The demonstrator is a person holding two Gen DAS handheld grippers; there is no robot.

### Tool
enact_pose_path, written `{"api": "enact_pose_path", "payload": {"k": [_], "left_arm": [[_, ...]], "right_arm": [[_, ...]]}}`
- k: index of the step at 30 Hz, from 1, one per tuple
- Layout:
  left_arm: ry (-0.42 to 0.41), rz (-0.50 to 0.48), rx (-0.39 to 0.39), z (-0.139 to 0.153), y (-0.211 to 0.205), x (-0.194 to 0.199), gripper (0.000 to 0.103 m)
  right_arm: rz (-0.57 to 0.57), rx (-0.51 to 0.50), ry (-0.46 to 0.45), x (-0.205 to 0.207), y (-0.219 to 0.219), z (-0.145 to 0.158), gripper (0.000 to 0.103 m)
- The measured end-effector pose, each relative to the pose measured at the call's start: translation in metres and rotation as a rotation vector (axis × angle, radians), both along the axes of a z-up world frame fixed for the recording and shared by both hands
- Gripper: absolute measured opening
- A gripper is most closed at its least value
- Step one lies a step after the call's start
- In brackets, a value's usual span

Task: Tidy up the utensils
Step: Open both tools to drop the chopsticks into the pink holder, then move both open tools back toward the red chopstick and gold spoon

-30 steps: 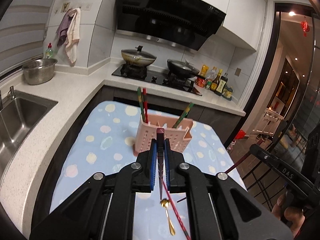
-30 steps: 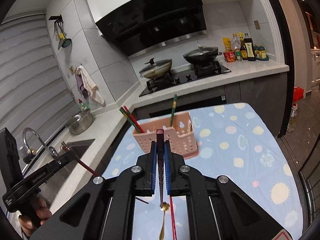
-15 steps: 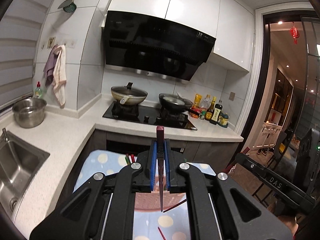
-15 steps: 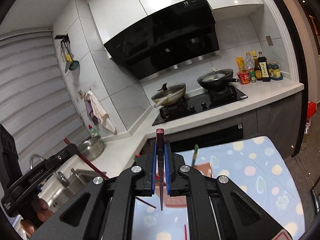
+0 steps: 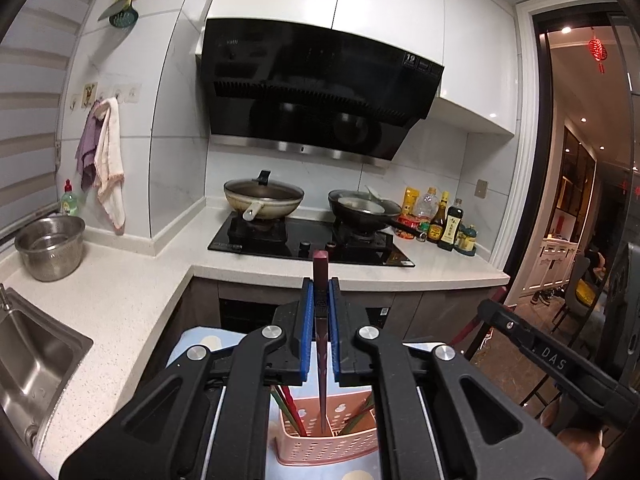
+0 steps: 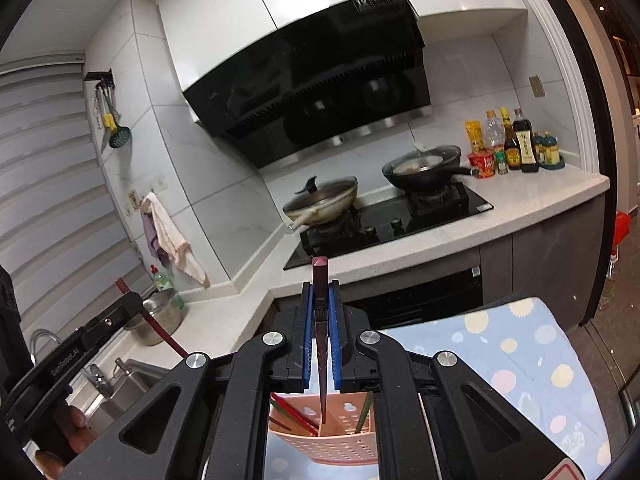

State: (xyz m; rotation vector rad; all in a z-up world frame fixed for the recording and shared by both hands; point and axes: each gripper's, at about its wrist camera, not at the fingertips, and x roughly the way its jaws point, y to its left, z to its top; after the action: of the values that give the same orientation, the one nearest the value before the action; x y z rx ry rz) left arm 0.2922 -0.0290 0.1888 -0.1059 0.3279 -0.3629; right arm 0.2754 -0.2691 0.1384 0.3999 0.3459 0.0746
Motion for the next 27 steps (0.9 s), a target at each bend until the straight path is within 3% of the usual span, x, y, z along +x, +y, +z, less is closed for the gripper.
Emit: {"api": "enact_pose_path", "payload": {"k": [11, 15, 19, 27], "left_arm": [[0.104, -0.004, 0.026, -0.048, -0.011, 0.025, 0.007], [0.112, 0.009, 0.023, -0.054, -0.010, 0.026, 0.009], [0.118, 0.025, 0.020, -0.055, -0.008, 0.024, 0.029], [0.115, 0.026, 0.020, -0.051, -0.004, 0.008, 0.029]], "right_arm": [[0.025, -0.038, 0.099, 0.023, 0.018, -0.046, 0.008], [0.015, -0.072, 0.090, 0.020, 0.023, -0.046, 0.016], [0.012, -0.070, 0.080, 0.015, 0.024, -0.043, 0.021], [0.023, -0.080, 0.072, -0.003, 0.029, -0.035, 0.023]]}}
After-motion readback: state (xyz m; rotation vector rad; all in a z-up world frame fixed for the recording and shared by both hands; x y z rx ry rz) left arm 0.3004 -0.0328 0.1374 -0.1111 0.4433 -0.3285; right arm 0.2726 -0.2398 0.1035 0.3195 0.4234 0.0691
